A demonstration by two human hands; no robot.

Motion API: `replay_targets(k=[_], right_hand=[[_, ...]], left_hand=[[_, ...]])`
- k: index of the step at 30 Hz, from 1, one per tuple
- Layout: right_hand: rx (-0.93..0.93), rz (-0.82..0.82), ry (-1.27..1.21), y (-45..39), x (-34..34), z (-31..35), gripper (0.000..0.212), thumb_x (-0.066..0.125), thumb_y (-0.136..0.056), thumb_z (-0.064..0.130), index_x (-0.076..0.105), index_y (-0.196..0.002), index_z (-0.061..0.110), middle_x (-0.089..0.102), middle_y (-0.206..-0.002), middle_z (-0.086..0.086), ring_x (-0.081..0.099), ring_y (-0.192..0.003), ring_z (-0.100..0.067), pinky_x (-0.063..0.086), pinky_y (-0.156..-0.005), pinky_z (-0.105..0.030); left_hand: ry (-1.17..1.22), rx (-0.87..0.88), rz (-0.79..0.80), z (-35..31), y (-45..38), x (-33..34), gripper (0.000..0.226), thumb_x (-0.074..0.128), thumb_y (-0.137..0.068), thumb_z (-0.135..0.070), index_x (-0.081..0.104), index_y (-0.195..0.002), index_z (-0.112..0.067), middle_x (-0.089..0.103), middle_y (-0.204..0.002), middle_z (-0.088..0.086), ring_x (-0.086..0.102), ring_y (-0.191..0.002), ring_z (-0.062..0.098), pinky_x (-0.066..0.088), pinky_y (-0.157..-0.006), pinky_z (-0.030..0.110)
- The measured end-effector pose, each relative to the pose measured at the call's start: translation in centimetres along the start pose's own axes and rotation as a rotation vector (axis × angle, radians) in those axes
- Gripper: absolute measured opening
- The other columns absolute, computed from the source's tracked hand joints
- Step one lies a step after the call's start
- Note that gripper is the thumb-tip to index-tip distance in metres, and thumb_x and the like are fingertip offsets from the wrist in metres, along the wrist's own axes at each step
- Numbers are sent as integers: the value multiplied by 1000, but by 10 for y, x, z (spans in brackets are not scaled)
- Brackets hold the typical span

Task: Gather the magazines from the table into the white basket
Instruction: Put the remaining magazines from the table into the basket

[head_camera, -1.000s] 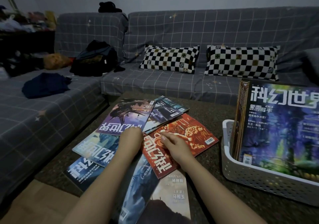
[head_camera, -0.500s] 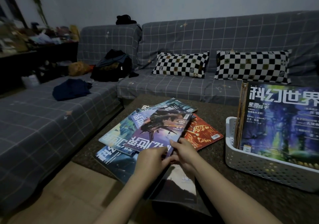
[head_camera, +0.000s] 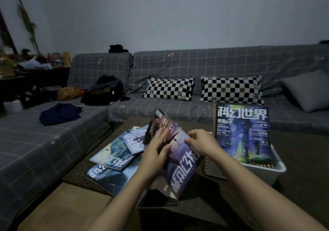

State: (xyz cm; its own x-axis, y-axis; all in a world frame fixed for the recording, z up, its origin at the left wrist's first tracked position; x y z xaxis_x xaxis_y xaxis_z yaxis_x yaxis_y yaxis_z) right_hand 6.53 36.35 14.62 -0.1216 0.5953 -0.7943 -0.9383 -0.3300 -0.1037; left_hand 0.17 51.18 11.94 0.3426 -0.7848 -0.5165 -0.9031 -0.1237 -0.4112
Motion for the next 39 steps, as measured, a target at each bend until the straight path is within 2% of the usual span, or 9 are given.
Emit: replay_targets(k=[3, 5, 8, 11, 18, 23, 28, 35, 39], right_hand=[[-59, -91, 258, 14, -42, 10, 24, 52, -90, 40, 65, -107, 29, 69, -107, 3, 61, -101, -22, 41, -69, -29], [-144, -119, 415, 24, -62, 20, 25, 51, -90, 43, 64, -109, 33, 68, -110, 6, 60, -104, -19, 42, -73, -30], [-245, -136, 545, 39, -85, 29, 26, 52, -88, 46, 65, -109, 35, 69, -110, 8, 60, -105, -17, 43, -77, -31], [-273, -248, 559, 48, -116, 26, 29, 56, -83, 54, 67, -102, 36, 69, -101, 11, 60, -98, -14, 42, -79, -30], [-82, -573, 192, 53, -190, -35, 73, 73, -70, 51, 43, -133, 26, 53, -122, -1, 57, -99, -20, 45, -70, -30], [0, -643, -41, 51, -234, -87, 25, 78, -69, 40, 60, -83, 27, 59, -80, 10, 57, -73, -8, 42, -58, -26], [15, -533, -644, 32, -232, -127, 16, 69, -81, 11, 62, -94, 15, 65, -90, -3, 63, -86, -23, 53, -69, -32], [99, -565, -490, 10, -202, -169, 37, 62, -87, 11, 56, -123, 10, 59, -108, 0, 53, -99, -10, 45, -74, -19], [143, -622, -552, 1, -185, -199, 36, 58, -88, 4, 56, -124, 10, 60, -104, -2, 52, -79, 2, 43, -46, -4]], left_hand=[[-285, 129, 43, -35, -21, 7, 58, 48, -96, -33, 17, -144, -40, 3, -154, -16, -8, -144, 3, -12, -115, 36], [-437, 159, 117, -51, -32, 15, 51, 49, -94, -39, 37, -142, -31, 32, -150, -11, 14, -145, 9, -17, -114, 42], [-406, 132, 253, -70, -37, 25, 12, 59, -89, -41, 62, -84, -30, 64, -81, -14, 61, -90, 14, 37, -88, 12], [-234, 102, 252, -82, -37, 29, 31, 64, -87, -35, 52, -59, -31, 52, -54, -15, 49, -55, -5, 34, -50, 12], [218, -56, 72, -100, -53, 33, 20, 58, -92, -28, 66, -75, -21, 65, -65, -8, 61, -63, 7, 45, -60, 23], [407, -137, -24, -100, -80, 42, 26, 55, -93, -36, 70, -82, -16, 73, -80, 7, 69, -73, 23, 52, -62, 32], [539, -242, -52, -91, -104, 85, 32, 52, -93, -40, 69, -86, -14, 71, -89, 18, 64, -74, 32, 52, -67, 41], [642, -331, -134, -74, -125, 144, 31, 52, -93, -42, 69, -89, -16, 72, -93, 9, 66, -93, 33, 53, -87, 53], [707, -409, -135, -49, -120, 174, 20, 56, -93, -33, 68, -91, -16, 72, -92, 12, 68, -88, 37, 54, -83, 54]])
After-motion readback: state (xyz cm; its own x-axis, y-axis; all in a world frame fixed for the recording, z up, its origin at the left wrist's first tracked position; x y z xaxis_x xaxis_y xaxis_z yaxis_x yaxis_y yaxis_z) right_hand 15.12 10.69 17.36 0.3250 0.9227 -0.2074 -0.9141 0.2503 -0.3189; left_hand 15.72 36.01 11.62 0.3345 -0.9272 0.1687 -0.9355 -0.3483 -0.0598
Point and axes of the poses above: each hand's wrist, its own y-axis away from the middle knuckle, its own x-axis out of the palm, z = x × y, the point moved 9 cm from there along -y, towards the middle knuckle
